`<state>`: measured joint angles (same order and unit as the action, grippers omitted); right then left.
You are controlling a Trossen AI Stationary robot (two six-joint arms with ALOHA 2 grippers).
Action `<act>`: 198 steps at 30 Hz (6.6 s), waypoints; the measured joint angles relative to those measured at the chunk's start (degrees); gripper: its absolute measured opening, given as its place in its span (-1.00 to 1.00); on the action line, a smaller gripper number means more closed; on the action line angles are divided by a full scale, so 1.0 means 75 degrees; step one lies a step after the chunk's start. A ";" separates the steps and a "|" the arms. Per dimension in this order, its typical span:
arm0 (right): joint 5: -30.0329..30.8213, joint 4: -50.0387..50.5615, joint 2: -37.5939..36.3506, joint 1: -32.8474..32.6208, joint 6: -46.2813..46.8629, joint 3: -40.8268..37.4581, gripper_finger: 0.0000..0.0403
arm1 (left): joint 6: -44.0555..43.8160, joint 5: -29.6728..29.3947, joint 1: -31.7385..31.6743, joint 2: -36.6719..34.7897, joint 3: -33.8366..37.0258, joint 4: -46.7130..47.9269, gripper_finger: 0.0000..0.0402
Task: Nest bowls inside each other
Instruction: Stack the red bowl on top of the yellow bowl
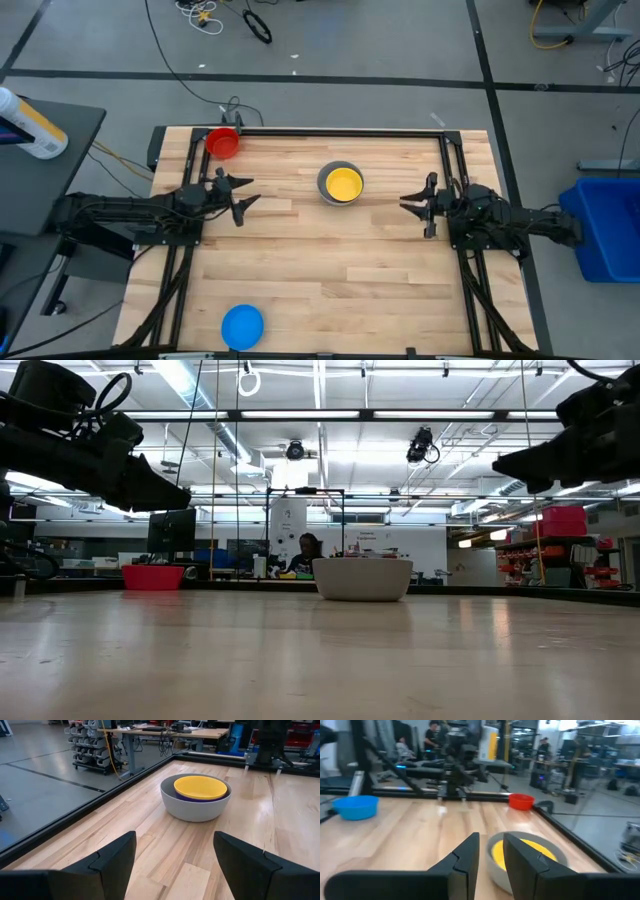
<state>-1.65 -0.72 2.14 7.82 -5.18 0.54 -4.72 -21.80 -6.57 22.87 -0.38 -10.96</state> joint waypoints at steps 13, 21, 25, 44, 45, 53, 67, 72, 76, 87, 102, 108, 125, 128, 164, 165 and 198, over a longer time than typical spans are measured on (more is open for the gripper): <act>0.0355 0.0016 0.0002 -0.1919 -0.0351 0.0003 -0.49 | -0.0164 0.0000 0.0000 0.0000 0.0000 0.0000 0.36; 0.0332 0.0016 0.0002 -0.1928 0.0094 0.0003 -0.48 | -0.0935 -0.0538 -0.0021 0.0295 -0.0073 0.0529 0.36; 0.0332 0.0013 0.0002 -0.1928 0.0094 0.0003 -0.47 | -0.1150 -0.0930 -0.0148 0.0998 -0.0726 0.0938 0.36; 0.0206 0.0013 0.0595 -0.1928 0.0194 0.0003 -0.47 | -0.1084 -0.0720 -0.3264 0.5728 -0.5088 0.4695 0.28; 0.0206 0.0016 0.0659 -0.1928 0.0231 0.0003 -0.47 | -0.1085 -0.0650 -0.3513 0.5850 -0.5145 0.4723 0.28; 0.0206 0.0016 0.1085 -0.1928 0.0374 0.0003 -0.46 | -0.0693 0.0348 -0.5507 0.6105 -0.5225 0.5004 0.28; 0.0195 0.0016 0.1170 -0.1928 0.0374 0.0003 -0.45 | -0.0293 0.1758 -0.6484 0.7086 -0.5234 0.4516 0.28; 0.0192 0.0016 0.1170 -0.1928 0.0374 0.0003 -0.46 | -0.0253 0.1832 -0.6470 0.7610 -0.5286 0.4295 0.27; 0.0192 0.0016 0.1170 -0.1928 0.0374 0.0003 -0.45 | -0.0329 0.1658 -0.6467 0.7673 -0.5368 0.4211 0.21; 0.0186 0.0016 0.1170 -0.1928 0.0374 0.0003 -0.45 | -0.0690 0.1097 -0.6470 0.7670 -0.5371 0.4157 -0.01; -0.0018 -0.0004 0.1170 -0.1925 0.0374 0.0003 -0.46 | -0.1351 0.1217 -0.6473 0.7720 -0.5368 0.4527 -0.02; -0.0047 -0.0020 0.1170 -0.1925 0.0374 0.0003 -0.45 | -0.1558 0.1250 -0.6473 0.7720 -0.5368 0.4421 -0.10; -0.0250 -0.0052 0.1168 -0.1928 0.0374 0.0003 -0.45 | -0.1506 0.0634 -0.6223 0.8837 -0.5684 0.4903 -0.56; -0.0257 -0.0054 0.1168 -0.1928 0.0374 0.0003 -0.45 | -0.1334 0.0666 -0.6173 0.8836 -0.5807 0.4889 -0.67; -0.0266 -0.0057 0.1864 -0.1928 0.0663 0.0003 -0.44 | 0.1030 0.2196 -0.0584 0.6828 -0.4670 -0.1860 -0.97; -0.0266 -0.0057 0.1864 -0.1928 0.0663 0.0003 -0.44 | 0.1047 0.2212 -0.0482 0.6831 -0.4575 -0.1989 -0.97; -0.0258 -0.0069 0.1864 -0.1925 0.0634 0.0004 -0.44 | 0.0980 0.3941 -0.0925 1.0596 -0.8008 -0.0302 -0.97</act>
<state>-3.58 -1.23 16.12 -6.62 -0.43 0.56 2.63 7.75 -13.50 102.35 -60.44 -13.23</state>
